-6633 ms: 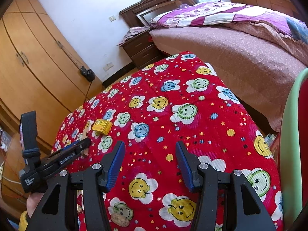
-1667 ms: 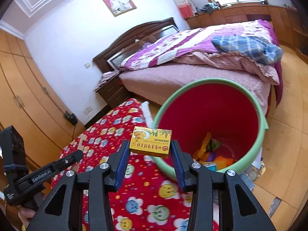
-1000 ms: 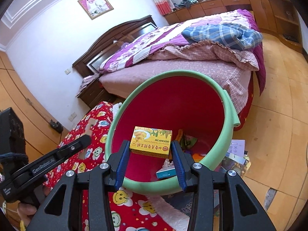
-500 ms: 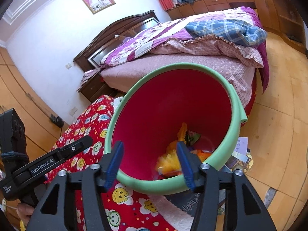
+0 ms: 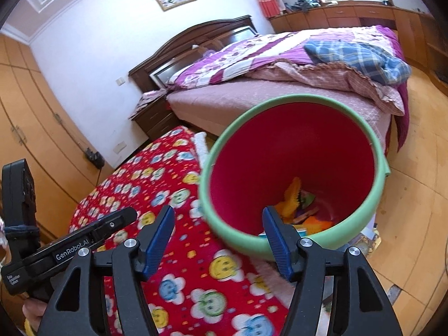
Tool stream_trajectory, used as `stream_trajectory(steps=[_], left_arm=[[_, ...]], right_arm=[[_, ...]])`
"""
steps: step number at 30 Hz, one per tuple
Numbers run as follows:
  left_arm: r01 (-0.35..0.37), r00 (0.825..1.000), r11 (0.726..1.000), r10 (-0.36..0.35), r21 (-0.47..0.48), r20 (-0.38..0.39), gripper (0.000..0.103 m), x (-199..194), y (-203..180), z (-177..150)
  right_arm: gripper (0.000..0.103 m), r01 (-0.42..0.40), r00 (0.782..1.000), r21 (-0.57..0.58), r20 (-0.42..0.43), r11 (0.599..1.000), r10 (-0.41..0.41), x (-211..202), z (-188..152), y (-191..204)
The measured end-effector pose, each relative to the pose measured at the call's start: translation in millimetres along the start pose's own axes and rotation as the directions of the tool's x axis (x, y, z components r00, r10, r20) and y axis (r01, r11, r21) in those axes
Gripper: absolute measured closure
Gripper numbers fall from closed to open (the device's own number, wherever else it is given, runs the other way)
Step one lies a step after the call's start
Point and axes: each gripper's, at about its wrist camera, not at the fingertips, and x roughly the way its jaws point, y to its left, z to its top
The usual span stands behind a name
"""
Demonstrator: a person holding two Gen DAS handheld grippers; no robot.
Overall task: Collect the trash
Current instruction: 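Move both tools back over the bedspread toward the peanuts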
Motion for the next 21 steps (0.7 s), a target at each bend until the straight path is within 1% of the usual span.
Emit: stream_trajectory(steps=[6, 9, 21], left_arm=[[-0.033, 0.999, 0.999, 0.034, -0.032, 0.015, 0.064, -22.8, 19.3, -10.8], [-0.062, 0.998, 0.997, 0.063, -0.045, 0.026, 0.064, -33.0, 27.0, -15.5], [-0.145, 0.986, 0.985, 0.151, -0.09, 0.068, 0.064, -69.5, 58.1, -38.5]], right_arm=[[0.036, -0.037, 0.999, -0.053, -0.008, 0.998, 0.036, -3.4, -10.4, 30.4], [0.036, -0.05, 0.999, -0.076, -0.015, 0.996, 0.049, -3.8, -15.8, 42.5], [0.036, -0.085, 0.996, -0.173, -0.03, 0.981, 0.081, -7.8, -37.0, 87.2]])
